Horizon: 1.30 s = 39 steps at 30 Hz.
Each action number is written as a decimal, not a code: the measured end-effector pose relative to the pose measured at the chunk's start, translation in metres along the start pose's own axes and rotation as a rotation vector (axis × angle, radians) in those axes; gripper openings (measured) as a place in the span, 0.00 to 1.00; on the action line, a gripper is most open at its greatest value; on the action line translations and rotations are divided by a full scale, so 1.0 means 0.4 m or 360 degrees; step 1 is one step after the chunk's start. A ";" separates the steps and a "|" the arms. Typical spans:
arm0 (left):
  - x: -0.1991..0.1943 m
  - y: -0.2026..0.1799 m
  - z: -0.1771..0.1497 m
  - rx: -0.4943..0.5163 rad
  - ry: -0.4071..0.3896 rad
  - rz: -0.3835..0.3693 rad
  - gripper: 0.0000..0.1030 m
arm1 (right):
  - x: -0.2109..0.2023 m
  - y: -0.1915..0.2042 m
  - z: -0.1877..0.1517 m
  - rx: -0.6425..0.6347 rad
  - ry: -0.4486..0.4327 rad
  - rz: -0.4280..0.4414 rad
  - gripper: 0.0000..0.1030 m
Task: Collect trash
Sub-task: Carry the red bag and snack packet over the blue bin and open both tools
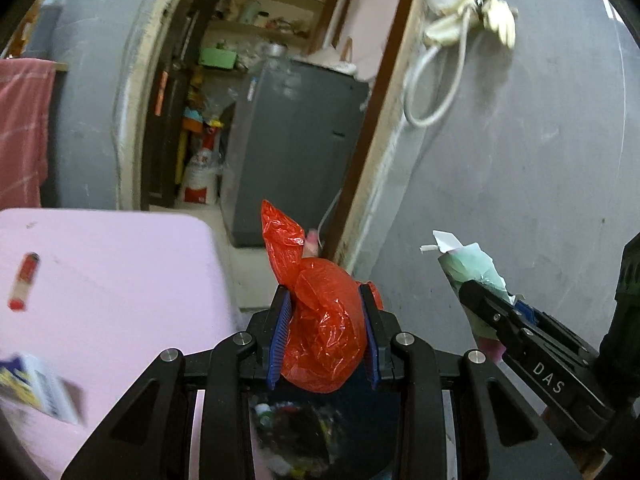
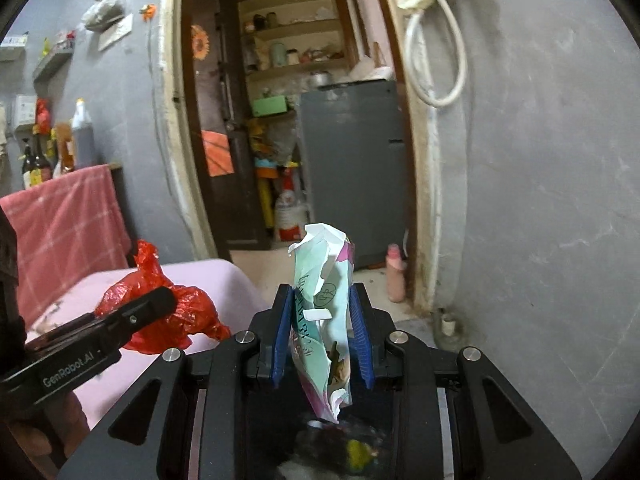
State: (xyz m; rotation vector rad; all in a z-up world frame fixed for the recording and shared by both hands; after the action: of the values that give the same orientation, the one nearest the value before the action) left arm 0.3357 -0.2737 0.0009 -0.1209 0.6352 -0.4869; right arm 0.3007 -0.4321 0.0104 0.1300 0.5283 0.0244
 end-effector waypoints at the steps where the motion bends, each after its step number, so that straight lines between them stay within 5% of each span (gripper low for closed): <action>1: 0.017 -0.010 -0.008 0.0004 0.0018 0.0003 0.27 | 0.003 -0.020 -0.011 0.0007 0.0005 -0.0005 0.26; 21: 0.198 -0.047 -0.140 0.0123 0.0322 0.0083 0.28 | 0.109 -0.154 -0.134 0.0180 0.0322 0.0063 0.27; 39: 0.158 -0.033 -0.118 0.0039 0.0246 0.0072 0.44 | 0.090 -0.171 -0.120 0.0231 0.0296 0.0127 0.38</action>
State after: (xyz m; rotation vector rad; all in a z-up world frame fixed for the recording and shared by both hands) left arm 0.3464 -0.3131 -0.0675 -0.0455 0.7812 -0.4629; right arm 0.3068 -0.4921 -0.0574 0.2923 0.7107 0.0766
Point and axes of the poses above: each gripper's, at about its wrist camera, not at the fingertips, and x roughly the way its jaws point, y to its left, z to its top, the point moved 3 cm from there along x, roughly the way its jaws point, and after that the axes turned 8 degrees about y, right-handed, at the moved point
